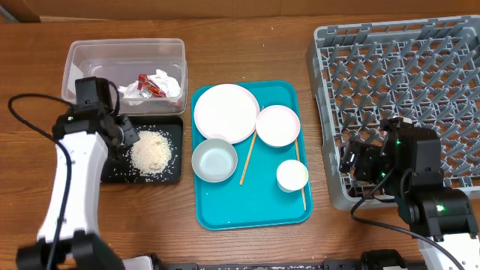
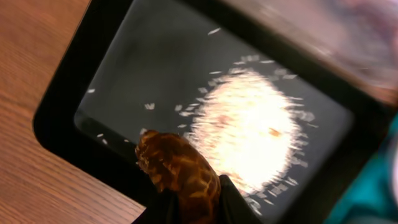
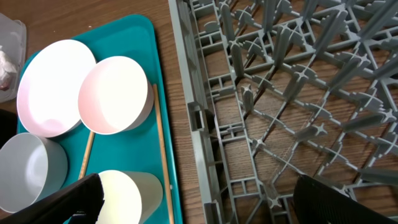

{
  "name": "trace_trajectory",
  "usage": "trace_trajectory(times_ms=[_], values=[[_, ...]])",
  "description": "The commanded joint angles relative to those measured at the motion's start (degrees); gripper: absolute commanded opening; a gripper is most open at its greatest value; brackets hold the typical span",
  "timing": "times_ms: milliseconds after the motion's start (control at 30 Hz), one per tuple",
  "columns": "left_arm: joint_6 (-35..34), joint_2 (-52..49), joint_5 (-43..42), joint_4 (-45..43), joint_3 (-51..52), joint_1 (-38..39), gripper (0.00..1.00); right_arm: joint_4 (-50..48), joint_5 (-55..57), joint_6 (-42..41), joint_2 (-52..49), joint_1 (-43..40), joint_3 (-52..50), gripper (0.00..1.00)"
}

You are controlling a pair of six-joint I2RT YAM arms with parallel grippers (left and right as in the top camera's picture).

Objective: Sort waste into correct bins and load items into the dishwasher
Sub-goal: 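Carry the food scrap to the black tray and release it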

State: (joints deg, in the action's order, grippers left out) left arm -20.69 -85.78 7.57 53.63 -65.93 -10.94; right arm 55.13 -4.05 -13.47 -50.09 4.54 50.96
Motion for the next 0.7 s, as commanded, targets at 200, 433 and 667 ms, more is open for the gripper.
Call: trace_trajectory(times_ms=[200,433,667], values=[[-1.2,-13.66,1.01,-4.7,1.4,-6.97,0.04,-0.09,0.09,-0.09,0.5,-0.11,1.66,1.0],[-1.18,-17.88,1.64,-6.34,1.4,-8.17,0.12,-0.11,0.09,-0.09,0.5,-0.11,1.66,1.0],[-1.18,-17.79,1.6,-6.23,1.22,-8.17,0.53,-0.11,0.09,-0.07,0.5,-0.11,1.66,1.0]])
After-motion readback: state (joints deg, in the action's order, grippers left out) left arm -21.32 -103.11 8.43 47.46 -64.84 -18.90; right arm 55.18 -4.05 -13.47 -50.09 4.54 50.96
